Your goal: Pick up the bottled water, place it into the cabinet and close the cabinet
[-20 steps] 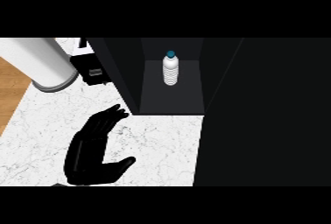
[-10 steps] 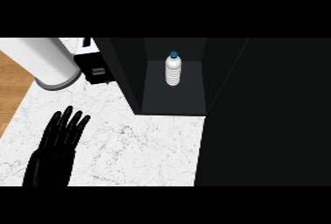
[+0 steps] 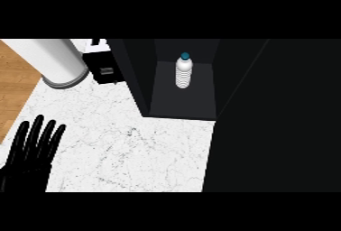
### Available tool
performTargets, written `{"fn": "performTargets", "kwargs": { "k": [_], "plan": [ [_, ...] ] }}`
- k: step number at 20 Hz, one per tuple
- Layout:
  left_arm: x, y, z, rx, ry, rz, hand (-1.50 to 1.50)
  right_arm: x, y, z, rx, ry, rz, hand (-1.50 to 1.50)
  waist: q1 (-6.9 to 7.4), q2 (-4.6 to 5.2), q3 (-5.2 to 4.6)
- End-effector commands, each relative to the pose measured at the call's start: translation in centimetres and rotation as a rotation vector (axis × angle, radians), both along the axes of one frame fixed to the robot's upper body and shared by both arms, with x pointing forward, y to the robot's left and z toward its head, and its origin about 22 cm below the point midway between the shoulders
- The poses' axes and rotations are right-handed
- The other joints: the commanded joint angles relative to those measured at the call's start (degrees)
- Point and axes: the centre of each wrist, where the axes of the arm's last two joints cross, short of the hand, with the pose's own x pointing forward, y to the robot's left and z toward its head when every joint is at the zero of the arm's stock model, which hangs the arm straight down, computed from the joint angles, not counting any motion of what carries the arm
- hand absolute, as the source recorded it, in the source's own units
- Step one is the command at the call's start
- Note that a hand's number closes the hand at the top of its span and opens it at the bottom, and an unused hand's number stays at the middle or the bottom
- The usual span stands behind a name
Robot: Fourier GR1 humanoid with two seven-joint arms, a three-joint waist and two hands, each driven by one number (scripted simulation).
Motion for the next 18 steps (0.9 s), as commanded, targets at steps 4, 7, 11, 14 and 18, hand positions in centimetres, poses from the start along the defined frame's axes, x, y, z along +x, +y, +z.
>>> {"fn": "performTargets", "kwargs": {
  "k": [4,7,11,14,18],
  "plan": [
    [-1.4,2.0,0.6,0.007,-0.019,-0.051,-1.50,-0.6,3.4,2.6,0.144,-0.031,0.140,1.50,3.14,1.01,0.04],
    [-0.8,3.2,1.3,0.014,-0.030,-0.059,-1.50,-0.3,3.5,2.3,0.128,-0.032,0.188,1.50,3.97,1.48,-0.01],
    [-1.2,3.8,2.0,0.018,-0.050,-0.098,-1.50,0.2,3.4,2.1,0.078,-0.025,0.176,1.50,5.56,1.61,-0.04],
    [-1.1,4.7,1.9,0.028,-0.034,-0.094,-1.50,0.6,3.6,1.9,0.067,-0.039,0.194,1.50,6.08,2.03,-0.15],
    [-0.9,5.1,2.1,0.033,-0.051,-0.112,-1.50,1.5,3.4,1.5,-0.005,-0.071,0.225,1.50,7.89,2.52,-0.31]
  ]
}}
